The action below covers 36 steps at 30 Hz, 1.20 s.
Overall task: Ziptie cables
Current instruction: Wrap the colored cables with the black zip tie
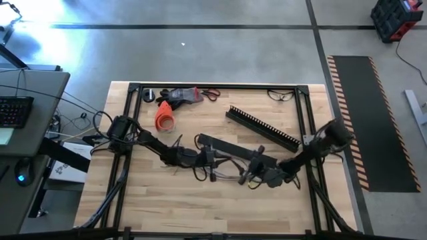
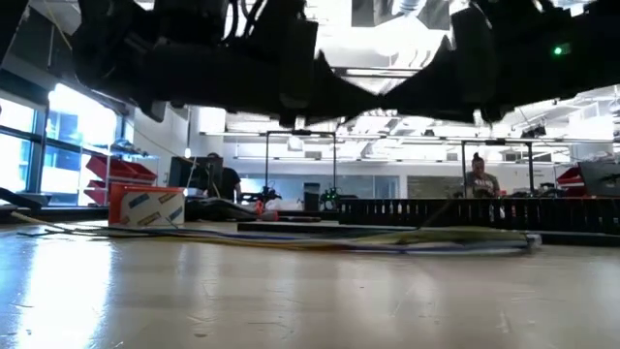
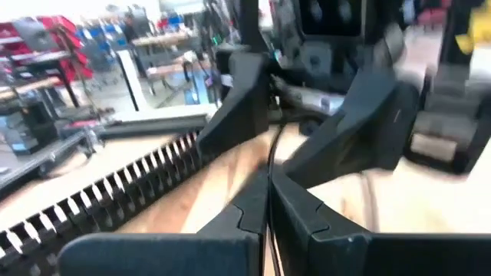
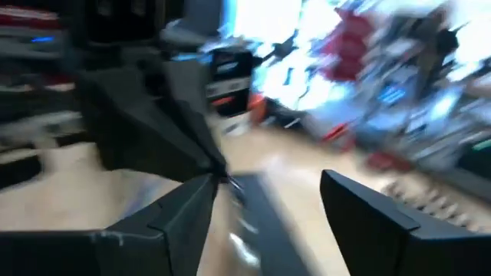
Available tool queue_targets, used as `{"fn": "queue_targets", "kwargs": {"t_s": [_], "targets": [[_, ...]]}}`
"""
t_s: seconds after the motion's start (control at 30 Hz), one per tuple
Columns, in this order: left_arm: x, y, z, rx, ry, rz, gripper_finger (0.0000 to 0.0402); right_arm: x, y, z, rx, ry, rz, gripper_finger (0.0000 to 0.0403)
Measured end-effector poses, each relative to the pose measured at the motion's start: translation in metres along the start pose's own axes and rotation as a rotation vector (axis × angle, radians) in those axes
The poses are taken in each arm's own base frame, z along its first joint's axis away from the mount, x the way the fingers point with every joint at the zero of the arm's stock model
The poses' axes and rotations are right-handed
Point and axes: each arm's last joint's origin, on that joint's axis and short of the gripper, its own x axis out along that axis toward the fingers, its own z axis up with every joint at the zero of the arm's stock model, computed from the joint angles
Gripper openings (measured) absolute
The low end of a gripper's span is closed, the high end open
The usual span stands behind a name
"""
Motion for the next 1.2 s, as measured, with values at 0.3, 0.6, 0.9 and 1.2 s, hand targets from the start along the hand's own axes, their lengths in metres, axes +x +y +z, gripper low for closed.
{"fn": "queue_targets", "kwargs": {"t_s": [0.3,0.6,0.9,1.2], "targets": [[0.005,0.0,0.001,0.026,0.107,0.02,0.0,0.01,-0.015,-0.022,0.12,0.287,0.089,0.0218],[0.004,0.0,0.032,0.087,0.24,0.105,0.0,0.011,-0.014,-0.01,0.02,0.228,0.136,0.0216],[-0.025,0.007,0.092,0.076,0.268,0.164,0.0,-0.003,-0.031,0.017,-0.002,0.303,0.179,0.0227],[-0.041,0.006,0.134,0.061,0.384,0.124,0.0,-0.033,-0.027,0.035,-0.27,0.364,0.438,0.0269]]}}
